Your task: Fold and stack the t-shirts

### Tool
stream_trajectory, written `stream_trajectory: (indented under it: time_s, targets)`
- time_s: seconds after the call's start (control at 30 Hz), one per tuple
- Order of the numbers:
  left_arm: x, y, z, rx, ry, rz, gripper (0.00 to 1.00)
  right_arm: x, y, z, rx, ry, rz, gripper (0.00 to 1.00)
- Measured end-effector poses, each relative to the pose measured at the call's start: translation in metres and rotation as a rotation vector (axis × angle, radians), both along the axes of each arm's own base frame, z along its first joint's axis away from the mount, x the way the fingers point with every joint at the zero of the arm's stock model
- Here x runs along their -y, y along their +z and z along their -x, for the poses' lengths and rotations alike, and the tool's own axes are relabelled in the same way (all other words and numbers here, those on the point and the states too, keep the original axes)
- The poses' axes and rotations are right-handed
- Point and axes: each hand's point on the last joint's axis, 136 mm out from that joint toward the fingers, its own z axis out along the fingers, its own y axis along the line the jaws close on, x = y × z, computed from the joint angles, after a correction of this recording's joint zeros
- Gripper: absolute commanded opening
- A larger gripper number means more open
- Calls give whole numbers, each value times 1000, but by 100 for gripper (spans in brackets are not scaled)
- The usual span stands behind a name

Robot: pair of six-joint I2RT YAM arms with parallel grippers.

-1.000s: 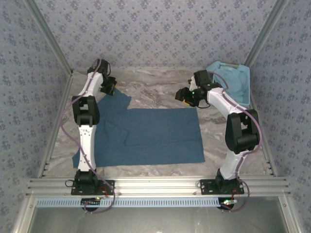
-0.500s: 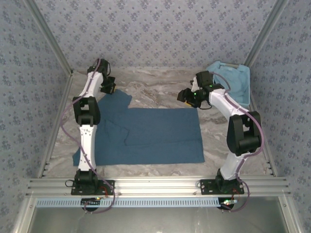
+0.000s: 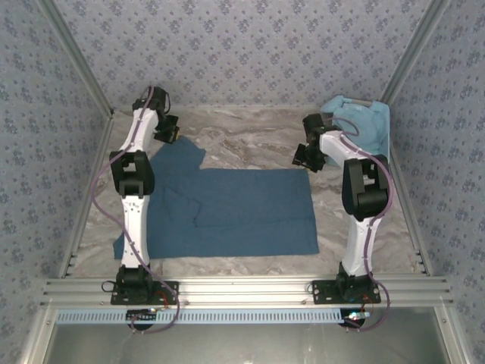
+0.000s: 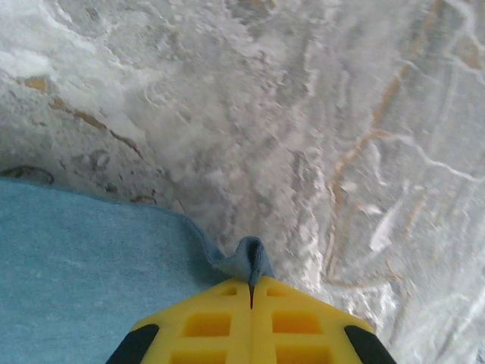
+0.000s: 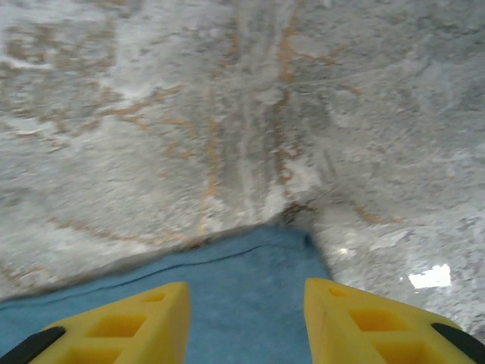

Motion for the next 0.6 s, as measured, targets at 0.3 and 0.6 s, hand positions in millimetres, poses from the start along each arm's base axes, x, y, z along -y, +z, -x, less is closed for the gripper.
stream_trajectory:
  time_s: [0.3,0.6]
  targets:
    - [5,3,19,-34,-59,15,0,5,-18,-11,-31,8,49,36]
    - [6,-12,46,-102,-113,11,0,6,-25,-13,-45,31,59,2]
